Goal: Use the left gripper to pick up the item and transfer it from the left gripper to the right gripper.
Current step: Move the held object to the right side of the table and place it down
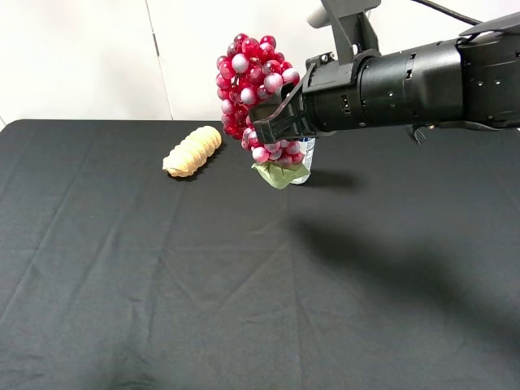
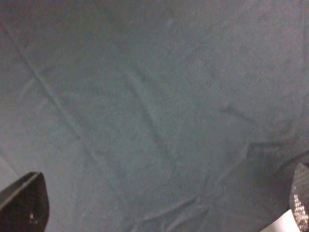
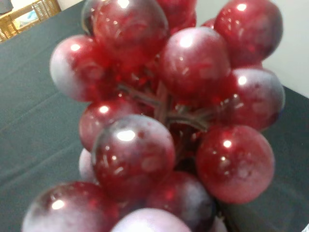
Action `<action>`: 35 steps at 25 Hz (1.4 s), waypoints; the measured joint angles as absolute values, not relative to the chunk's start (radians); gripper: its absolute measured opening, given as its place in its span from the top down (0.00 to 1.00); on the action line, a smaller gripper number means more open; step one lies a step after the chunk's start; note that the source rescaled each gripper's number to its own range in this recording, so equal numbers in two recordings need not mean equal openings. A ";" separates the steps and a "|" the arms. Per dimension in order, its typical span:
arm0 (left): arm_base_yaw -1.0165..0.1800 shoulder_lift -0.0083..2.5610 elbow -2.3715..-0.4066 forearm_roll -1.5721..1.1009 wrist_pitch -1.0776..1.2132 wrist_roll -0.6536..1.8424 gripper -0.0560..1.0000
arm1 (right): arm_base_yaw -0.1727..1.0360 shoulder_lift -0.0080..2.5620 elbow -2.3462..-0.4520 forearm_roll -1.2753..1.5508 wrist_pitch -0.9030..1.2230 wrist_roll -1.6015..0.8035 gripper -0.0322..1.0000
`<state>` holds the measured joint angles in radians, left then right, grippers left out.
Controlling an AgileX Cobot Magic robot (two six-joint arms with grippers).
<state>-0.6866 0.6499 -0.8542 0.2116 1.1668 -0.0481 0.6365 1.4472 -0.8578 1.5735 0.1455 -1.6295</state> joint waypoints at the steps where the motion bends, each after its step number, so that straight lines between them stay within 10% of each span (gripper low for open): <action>1: -0.687 0.616 -0.836 0.212 1.167 -0.052 0.00 | 0.637 1.447 -0.858 1.574 0.145 -1.629 0.94; 35: -0.687 0.121 -0.497 0.038 1.063 -0.078 0.01 | 0.637 1.483 -0.858 1.571 0.145 -1.624 0.94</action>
